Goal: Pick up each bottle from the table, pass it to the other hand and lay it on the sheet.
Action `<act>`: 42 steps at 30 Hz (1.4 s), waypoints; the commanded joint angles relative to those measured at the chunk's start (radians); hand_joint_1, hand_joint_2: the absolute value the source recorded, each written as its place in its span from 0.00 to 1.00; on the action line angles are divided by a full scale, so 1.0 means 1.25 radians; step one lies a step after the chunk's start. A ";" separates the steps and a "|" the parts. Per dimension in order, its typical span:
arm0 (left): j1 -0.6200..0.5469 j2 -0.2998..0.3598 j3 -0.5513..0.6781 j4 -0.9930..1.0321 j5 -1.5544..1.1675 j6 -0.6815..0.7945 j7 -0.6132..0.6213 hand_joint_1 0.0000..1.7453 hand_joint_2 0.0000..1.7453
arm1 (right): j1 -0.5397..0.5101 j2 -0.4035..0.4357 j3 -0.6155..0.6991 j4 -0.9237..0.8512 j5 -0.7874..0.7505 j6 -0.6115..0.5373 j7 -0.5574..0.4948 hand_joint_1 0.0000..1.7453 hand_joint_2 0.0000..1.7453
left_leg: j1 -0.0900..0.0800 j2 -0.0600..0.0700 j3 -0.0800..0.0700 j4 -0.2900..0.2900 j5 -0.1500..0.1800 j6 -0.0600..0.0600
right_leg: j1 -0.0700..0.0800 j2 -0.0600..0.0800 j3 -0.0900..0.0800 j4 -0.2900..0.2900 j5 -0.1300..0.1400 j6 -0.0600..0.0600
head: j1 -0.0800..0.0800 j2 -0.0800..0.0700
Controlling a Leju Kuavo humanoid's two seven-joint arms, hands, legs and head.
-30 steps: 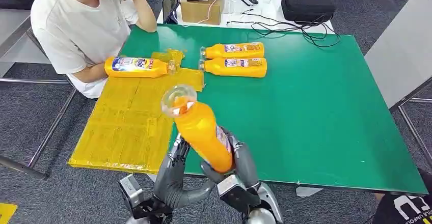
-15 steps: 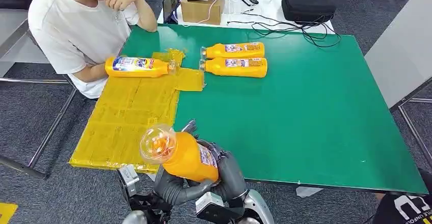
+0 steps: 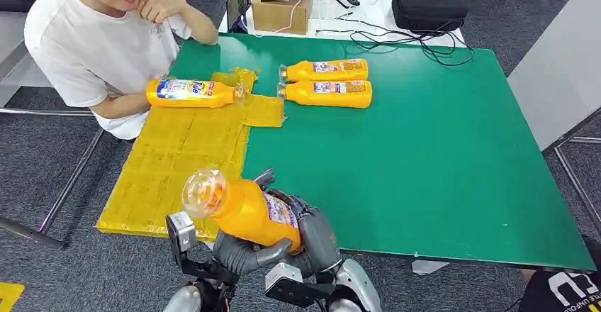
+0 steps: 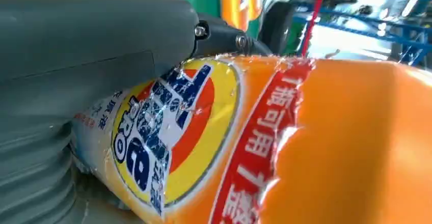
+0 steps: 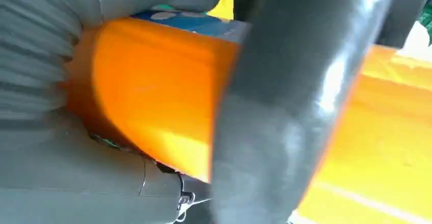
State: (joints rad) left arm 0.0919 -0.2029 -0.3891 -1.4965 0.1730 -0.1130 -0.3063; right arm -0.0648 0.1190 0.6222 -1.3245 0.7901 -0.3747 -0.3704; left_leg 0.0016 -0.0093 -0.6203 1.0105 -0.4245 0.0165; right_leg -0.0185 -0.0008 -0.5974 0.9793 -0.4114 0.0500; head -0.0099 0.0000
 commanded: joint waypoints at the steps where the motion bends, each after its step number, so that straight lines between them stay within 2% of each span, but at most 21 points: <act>1: -0.034 -0.028 0.010 0.077 0.142 -0.046 0.019 1.00 1.00 | -0.053 0.010 0.101 0.113 0.013 -0.053 -0.004 0.00 0.00 | 0.001 0.002 0.007 -0.001 -0.003 -0.001 | 0.002 0.001 0.007 -0.001 -0.002 -0.003 | 0.000 0.000; 2: -0.039 -0.029 0.010 0.078 0.153 -0.051 0.022 1.00 1.00 | -0.055 0.012 0.102 0.115 0.012 -0.059 -0.001 0.00 0.00 | 0.001 0.001 0.003 -0.001 -0.001 -0.001 | 0.001 0.000 0.003 -0.001 -0.001 -0.001 | 0.000 0.000; 7: -0.061 -0.032 0.025 0.091 0.159 -0.030 0.023 1.00 1.00 | -0.058 0.002 0.098 0.116 0.006 -0.073 0.003 0.00 0.00 | 0.001 0.000 0.003 -0.001 -0.001 -0.001 | 0.001 0.000 0.003 -0.001 -0.001 -0.002 | 0.000 0.000; 9: -0.074 -0.024 0.046 0.099 0.104 0.038 0.013 1.00 1.00 | -0.055 -0.003 0.095 0.116 0.013 -0.091 0.004 0.00 0.00 | 0.000 0.000 0.002 -0.001 0.000 0.000 | 0.001 -0.001 0.002 -0.001 0.000 -0.001 | 0.000 0.000; 11: -0.112 0.001 0.066 0.140 -0.004 0.138 0.011 1.00 1.00 | -0.052 -0.008 0.093 0.115 0.024 -0.113 0.007 0.00 0.00 | 0.001 0.001 0.006 -0.001 -0.002 -0.001 | 0.001 0.000 0.006 -0.001 -0.002 -0.002 | 0.000 0.000; 12: -0.129 0.009 0.080 0.163 -0.041 0.171 0.014 1.00 1.00 | -0.049 -0.010 0.092 0.113 0.027 -0.117 0.009 0.00 0.00 | 0.000 0.000 0.002 -0.001 0.000 0.000 | 0.000 -0.001 0.002 -0.001 0.000 -0.001 | 0.000 0.000; 13: -0.142 0.018 0.098 0.185 -0.067 0.176 0.003 1.00 1.00 | -0.046 -0.012 0.092 0.110 0.030 -0.121 0.011 0.00 0.00 | 0.001 -0.001 0.004 -0.001 0.000 -0.001 | 0.001 -0.001 0.005 -0.002 -0.001 -0.002 | 0.000 0.000; 15: -0.172 0.047 0.102 0.221 -0.299 0.321 0.002 1.00 1.00 | -0.039 -0.014 0.089 0.098 0.040 -0.127 0.014 0.00 0.00 | 0.000 -0.001 0.003 -0.002 0.000 -0.001 | 0.000 -0.001 0.004 -0.001 0.000 -0.001 | 0.001 0.000; 16: -0.183 0.056 0.122 0.241 -0.358 0.337 0.020 1.00 1.00 | -0.035 -0.015 0.086 0.092 0.043 -0.123 0.017 0.00 0.00 | 0.001 0.000 0.008 -0.002 -0.001 -0.002 | 0.001 -0.001 0.008 -0.002 -0.001 -0.003 | 0.000 0.000; 17: -0.207 0.075 0.147 0.281 -0.453 0.368 0.034 1.00 1.00 | -0.032 -0.016 0.083 0.084 0.048 -0.117 0.019 0.00 0.00 | 0.000 0.000 0.004 -0.002 0.000 -0.001 | 0.001 0.000 0.004 -0.001 0.000 -0.002 | 0.000 0.000; 19: -0.213 0.067 0.191 0.296 -0.471 0.339 0.012 1.00 1.00 | -0.031 -0.016 0.080 0.081 0.050 -0.110 0.020 0.00 0.00 | 0.001 0.001 0.005 -0.002 0.000 -0.001 | 0.001 0.000 0.005 -0.001 0.000 -0.002 | 0.000 0.000; 20: -0.227 0.076 0.203 0.322 -0.552 0.373 0.034 1.00 1.00 | -0.031 -0.015 0.078 0.081 0.051 -0.105 0.020 0.00 0.00 | 0.001 0.001 0.004 -0.002 0.000 -0.001 | 0.001 0.000 0.004 -0.001 0.000 -0.002 | 0.000 0.000; 22: -0.267 0.114 0.222 0.394 -0.689 0.414 0.051 1.00 1.00 | -0.035 -0.018 0.078 0.079 0.051 -0.092 0.020 0.00 0.00 | 0.002 0.001 0.008 -0.002 -0.001 -0.002 | 0.002 0.000 0.008 -0.001 -0.001 -0.003 | 0.000 0.000; 24: -0.320 0.166 0.230 0.489 -0.792 0.417 0.072 1.00 1.00 | -0.040 -0.023 0.076 0.078 0.044 -0.078 0.015 0.00 0.00 | 0.001 0.002 0.007 -0.002 -0.001 -0.002 | 0.002 0.001 0.006 -0.001 -0.001 -0.003 | 0.001 0.000; 27: -0.373 0.204 0.232 0.572 -0.872 0.412 0.067 1.00 1.00 | -0.046 -0.026 0.071 0.075 0.027 -0.062 0.004 0.00 0.00 | 0.001 0.001 0.003 -0.001 0.001 -0.001 | 0.001 0.000 0.002 0.000 0.000 -0.001 | 0.001 0.000; 32: -0.397 0.217 0.224 0.600 -0.912 0.413 0.087 1.00 1.00 | -0.051 -0.025 0.071 0.079 0.025 -0.056 0.002 0.00 0.00 | 0.002 0.001 0.004 -0.001 0.000 -0.001 | 0.002 0.001 0.003 0.000 0.000 -0.002 | 0.000 0.000; 35: -0.478 0.245 0.207 0.692 -0.975 0.380 0.103 1.00 1.00 | -0.064 -0.015 0.070 0.097 0.007 -0.041 -0.012 0.00 0.00 | 0.002 0.001 0.003 0.000 0.000 -0.001 | 0.002 0.000 0.003 0.000 0.000 -0.002 | 0.000 0.000; 38: -0.553 0.245 0.181 0.769 -1.022 0.336 0.100 1.00 1.00 | -0.068 -0.006 0.074 0.107 -0.009 -0.034 -0.025 0.00 0.00 | 0.002 -0.001 0.002 0.000 0.001 -0.001 | 0.002 -0.001 0.003 0.001 0.000 -0.002 | 0.001 0.000; 41: -0.584 0.215 0.161 0.798 -1.027 0.263 0.094 1.00 1.00 | -0.065 -0.006 0.072 0.106 -0.020 -0.030 -0.026 0.00 0.00 | 0.003 -0.001 0.004 0.000 0.000 -0.002 | 0.003 -0.001 0.005 0.001 -0.001 -0.003 | 0.001 0.000; 42: -0.588 0.198 0.169 0.806 -1.002 0.219 0.085 0.94 1.00 | -0.066 -0.007 0.069 0.109 -0.021 -0.032 -0.026 0.00 0.00 | 0.002 -0.001 0.002 0.000 0.001 -0.001 | 0.002 -0.002 0.003 0.000 0.001 -0.004 | 0.000 0.000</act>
State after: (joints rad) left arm -0.4703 0.0733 -0.1183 -0.7476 -1.0960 0.3135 -0.1831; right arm -0.1108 0.1167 0.6954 -1.2409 0.7843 -0.4230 -0.3925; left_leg 0.0029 -0.0087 -0.6192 1.0105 -0.4225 0.0156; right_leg -0.0173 -0.0008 -0.5972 0.9803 -0.4091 0.0469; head -0.0095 0.0000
